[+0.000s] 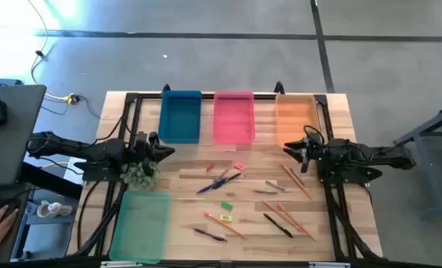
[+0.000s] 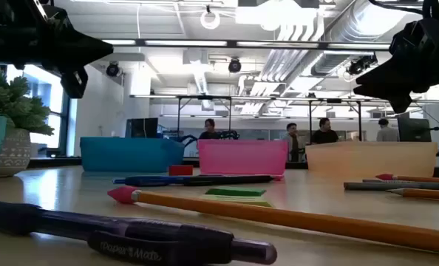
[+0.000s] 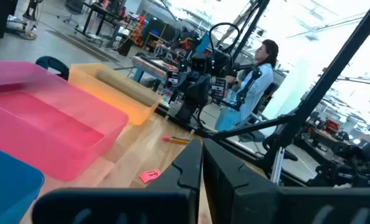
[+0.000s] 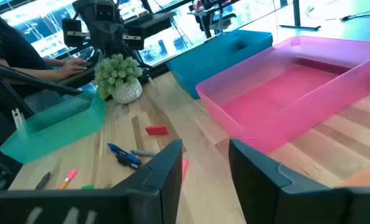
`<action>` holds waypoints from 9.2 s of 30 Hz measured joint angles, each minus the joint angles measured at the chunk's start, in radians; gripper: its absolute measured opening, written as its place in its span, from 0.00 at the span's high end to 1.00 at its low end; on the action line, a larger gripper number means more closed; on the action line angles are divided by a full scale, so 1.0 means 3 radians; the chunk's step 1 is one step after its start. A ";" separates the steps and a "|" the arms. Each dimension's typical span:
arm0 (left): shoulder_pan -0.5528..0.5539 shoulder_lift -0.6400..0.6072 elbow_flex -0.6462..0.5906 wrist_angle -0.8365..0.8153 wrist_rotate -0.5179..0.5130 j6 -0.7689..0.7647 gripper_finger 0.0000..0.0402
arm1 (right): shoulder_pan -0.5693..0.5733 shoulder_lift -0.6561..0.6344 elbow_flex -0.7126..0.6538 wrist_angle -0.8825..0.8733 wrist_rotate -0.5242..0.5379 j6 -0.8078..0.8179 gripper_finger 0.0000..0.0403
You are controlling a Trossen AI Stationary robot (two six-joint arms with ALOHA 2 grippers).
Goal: Sort crayons/erasers/pens/pencils in bins
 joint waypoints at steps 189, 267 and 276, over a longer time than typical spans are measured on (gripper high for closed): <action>0.0249 0.4580 0.3416 -0.2572 0.0100 -0.0843 0.62 | 0.0000 0.0000 0.0000 0.0000 0.0000 0.0000 0.69; 0.2301 0.3756 0.3377 -0.3798 0.0599 0.0170 0.99 | 0.0001 0.0081 -0.0005 0.0148 0.0042 0.0814 0.69; 0.2661 0.3977 0.3378 -0.3722 0.0959 0.0409 0.98 | -0.0001 0.0081 -0.0005 0.0356 0.0270 0.1158 0.69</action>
